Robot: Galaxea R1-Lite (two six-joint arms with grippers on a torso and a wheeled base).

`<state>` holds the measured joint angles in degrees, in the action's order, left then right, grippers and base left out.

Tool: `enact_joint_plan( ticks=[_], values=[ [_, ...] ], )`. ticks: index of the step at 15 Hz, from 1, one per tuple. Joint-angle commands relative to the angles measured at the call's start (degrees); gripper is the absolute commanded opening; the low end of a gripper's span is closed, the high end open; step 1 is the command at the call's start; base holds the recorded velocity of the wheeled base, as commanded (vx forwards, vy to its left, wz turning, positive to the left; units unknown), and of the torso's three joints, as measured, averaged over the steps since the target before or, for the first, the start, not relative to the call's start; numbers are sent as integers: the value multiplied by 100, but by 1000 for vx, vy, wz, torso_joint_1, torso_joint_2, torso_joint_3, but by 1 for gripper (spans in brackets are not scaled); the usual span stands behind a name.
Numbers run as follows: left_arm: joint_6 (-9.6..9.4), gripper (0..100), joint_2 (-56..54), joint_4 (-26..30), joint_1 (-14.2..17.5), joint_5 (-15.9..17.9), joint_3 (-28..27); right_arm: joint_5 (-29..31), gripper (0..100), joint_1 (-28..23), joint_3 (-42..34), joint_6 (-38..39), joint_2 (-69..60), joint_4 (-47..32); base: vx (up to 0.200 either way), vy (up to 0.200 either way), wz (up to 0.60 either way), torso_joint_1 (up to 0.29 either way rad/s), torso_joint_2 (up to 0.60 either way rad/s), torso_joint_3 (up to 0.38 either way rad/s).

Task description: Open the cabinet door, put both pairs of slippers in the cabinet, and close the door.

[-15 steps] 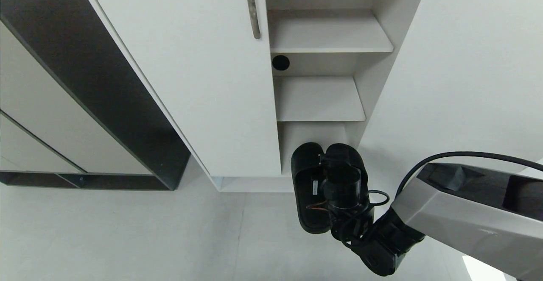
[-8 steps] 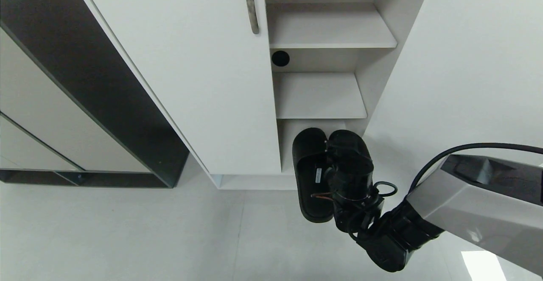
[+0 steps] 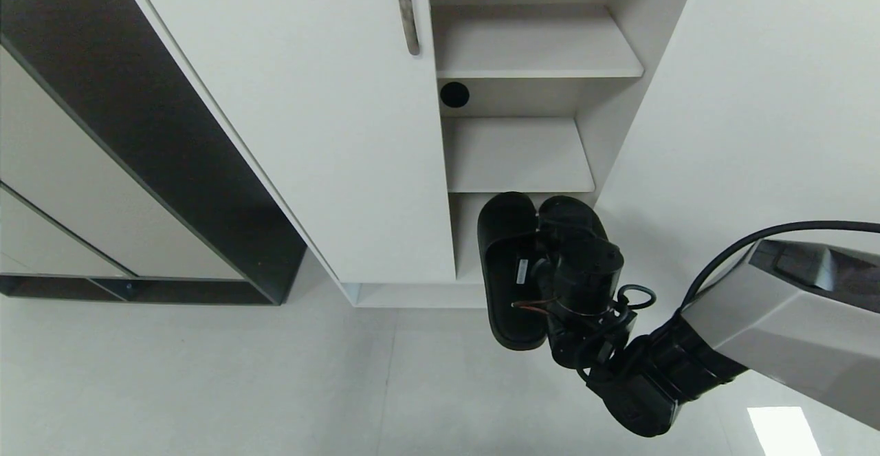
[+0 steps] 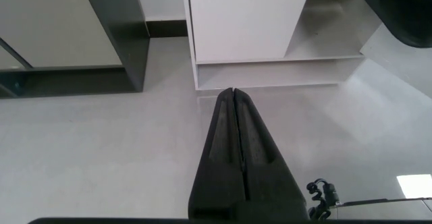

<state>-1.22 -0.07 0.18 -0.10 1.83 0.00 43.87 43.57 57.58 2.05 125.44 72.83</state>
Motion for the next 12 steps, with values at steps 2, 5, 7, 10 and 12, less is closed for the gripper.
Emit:
enact_joint_plan(
  ticks=[2, 5, 7, 10, 12],
  values=[
    [-1, 0, 7, -1, 1, 2, 0, -2, 0, 2, -1, -3, -55, 21, 0, 0, 0, 0, 0, 0],
    [-1, 0, 7, -1, 1, 2, 0, -2, 0, -6, 8, -38, -55, 83, 133, 0, 0, 2, 0, 2],
    [-1, 0, 7, -1, 1, 2, 0, -2, 0, -6, 17, -47, -55, 118, 200, 0, 0, 2, 2, -2],
    [-1, 0, 7, -1, 1, 2, 0, -2, 0, -24, 61, -29, -28, 109, 200, 0, 0, 1, 2, 5],
    [-1, 0, 7, -1, 1, 2, 0, -2, 0, -59, 105, -3, 15, 100, 200, 0, 0, 2, 0, 0]
  ],
)
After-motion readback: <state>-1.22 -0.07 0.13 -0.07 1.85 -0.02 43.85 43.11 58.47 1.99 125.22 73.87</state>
